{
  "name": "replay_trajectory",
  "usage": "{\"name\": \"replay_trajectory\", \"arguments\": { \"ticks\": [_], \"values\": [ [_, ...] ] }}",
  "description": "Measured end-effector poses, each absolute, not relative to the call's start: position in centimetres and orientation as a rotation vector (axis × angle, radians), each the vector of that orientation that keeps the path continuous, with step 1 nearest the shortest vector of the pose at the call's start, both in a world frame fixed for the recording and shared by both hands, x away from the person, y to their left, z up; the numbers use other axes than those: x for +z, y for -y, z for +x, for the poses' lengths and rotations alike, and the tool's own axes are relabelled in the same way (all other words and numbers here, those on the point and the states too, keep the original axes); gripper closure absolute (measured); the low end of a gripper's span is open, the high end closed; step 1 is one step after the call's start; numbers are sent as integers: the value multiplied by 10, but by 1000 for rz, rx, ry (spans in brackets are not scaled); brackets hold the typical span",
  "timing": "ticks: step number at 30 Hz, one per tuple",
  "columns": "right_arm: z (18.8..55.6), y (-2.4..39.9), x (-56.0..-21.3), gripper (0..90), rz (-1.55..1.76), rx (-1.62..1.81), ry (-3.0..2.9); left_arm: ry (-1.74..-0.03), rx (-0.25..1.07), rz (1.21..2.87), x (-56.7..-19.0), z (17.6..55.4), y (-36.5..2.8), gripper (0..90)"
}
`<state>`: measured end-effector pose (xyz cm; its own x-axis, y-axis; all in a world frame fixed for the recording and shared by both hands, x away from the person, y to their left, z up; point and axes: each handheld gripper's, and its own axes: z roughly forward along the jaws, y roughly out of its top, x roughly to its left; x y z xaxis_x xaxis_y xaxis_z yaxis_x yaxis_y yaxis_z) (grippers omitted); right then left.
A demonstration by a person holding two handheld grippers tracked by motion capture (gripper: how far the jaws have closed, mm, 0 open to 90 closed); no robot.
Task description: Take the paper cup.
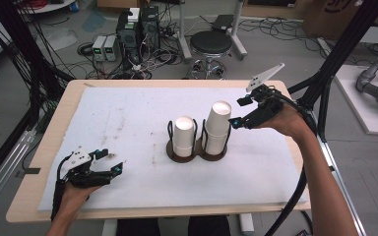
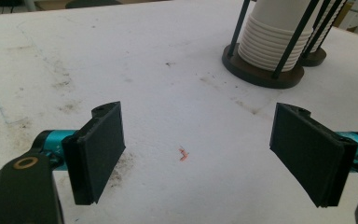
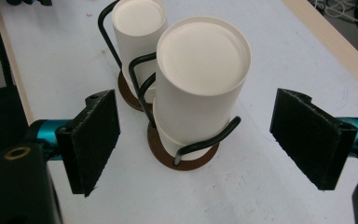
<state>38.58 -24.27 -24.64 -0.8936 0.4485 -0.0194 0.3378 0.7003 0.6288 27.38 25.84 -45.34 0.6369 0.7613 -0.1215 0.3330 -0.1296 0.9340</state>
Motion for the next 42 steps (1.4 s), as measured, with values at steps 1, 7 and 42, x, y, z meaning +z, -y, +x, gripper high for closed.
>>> {"name": "replay_trajectory", "arguments": {
  "ticks": [1,7,42],
  "values": [
    [388,240,-246,162,641,941,-2745,-896,472,1723,-453,274,-258,176],
    [400,227,-242,171,620,808,-2800,-894,474,1726,-453,274,-258,176],
    [421,185,-252,305,525,589,-2919,-889,464,1751,-453,275,-256,176]
  ]
}}
